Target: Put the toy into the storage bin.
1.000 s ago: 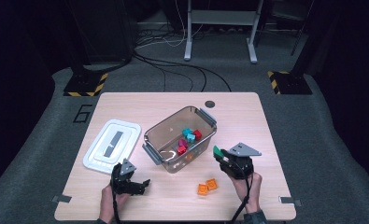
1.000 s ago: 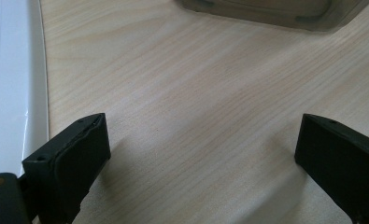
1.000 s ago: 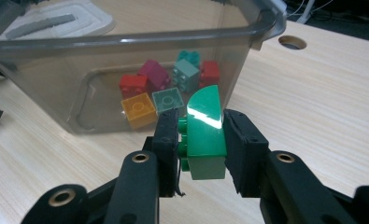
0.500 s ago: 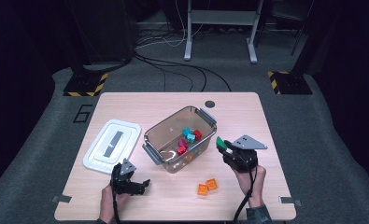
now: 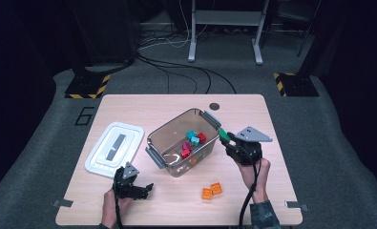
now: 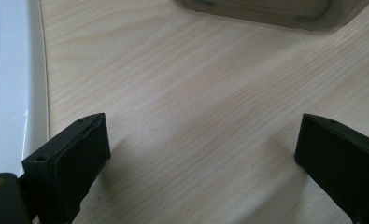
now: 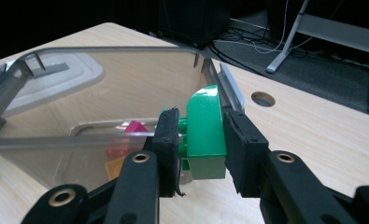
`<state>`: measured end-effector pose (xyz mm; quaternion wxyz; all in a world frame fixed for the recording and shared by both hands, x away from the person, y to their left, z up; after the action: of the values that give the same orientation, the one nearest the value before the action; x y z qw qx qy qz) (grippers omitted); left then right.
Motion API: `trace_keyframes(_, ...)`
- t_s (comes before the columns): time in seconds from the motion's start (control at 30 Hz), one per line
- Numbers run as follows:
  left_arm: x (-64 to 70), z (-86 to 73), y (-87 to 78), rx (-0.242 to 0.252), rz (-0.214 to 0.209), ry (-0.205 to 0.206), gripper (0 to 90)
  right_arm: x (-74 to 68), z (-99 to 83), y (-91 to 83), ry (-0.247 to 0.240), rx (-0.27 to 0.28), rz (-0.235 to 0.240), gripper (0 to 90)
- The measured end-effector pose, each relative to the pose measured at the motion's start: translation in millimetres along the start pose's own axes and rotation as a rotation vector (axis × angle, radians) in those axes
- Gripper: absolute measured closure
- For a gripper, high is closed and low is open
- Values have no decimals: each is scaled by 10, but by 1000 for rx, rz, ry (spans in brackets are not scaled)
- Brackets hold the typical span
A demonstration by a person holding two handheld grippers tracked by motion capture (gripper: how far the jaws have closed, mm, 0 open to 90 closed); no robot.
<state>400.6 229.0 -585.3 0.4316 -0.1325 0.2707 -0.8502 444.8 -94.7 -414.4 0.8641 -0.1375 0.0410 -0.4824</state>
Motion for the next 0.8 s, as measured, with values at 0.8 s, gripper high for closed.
trace_keyframes(0.8, -1, -1, -1, -1, -1, 1, 31, 4, 258, 498, -36, -24, 15, 668)
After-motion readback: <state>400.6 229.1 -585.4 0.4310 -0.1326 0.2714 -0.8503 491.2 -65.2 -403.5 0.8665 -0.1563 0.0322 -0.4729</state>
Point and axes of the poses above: each handheld gripper's, and its own axes: y roughly forward along the jaws, z roughly out of its top, x roughly to its right, the point moved 8 cm from there along y, roughly forward along the jaws, and after that the axes turned 9 degrees about x, right-handed, at the moved point
